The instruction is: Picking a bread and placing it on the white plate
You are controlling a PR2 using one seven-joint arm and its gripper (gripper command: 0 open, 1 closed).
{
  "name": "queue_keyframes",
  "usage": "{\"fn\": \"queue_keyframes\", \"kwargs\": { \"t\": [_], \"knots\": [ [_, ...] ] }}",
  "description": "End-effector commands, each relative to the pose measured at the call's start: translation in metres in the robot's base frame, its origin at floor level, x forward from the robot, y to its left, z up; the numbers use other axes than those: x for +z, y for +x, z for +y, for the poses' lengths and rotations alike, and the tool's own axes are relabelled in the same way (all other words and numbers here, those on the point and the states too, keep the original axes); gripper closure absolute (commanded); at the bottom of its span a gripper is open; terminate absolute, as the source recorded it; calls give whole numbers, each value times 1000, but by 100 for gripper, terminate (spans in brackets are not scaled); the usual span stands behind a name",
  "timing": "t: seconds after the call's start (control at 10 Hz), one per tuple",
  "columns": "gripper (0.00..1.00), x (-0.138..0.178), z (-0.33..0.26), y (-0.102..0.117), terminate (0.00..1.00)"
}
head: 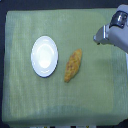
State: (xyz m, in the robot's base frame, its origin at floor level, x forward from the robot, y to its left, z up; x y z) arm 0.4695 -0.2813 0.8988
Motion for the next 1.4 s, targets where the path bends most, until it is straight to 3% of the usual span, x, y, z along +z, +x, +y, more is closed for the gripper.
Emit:
{"fn": "queue_keyframes", "kwargs": {
  "t": [0.0, 0.6, 1.3],
  "knots": [
    [0, 0, 2, 0, 0],
    [0, -30, 78, 19, 0],
    [0, -109, 160, 6, 0]
  ]
}}
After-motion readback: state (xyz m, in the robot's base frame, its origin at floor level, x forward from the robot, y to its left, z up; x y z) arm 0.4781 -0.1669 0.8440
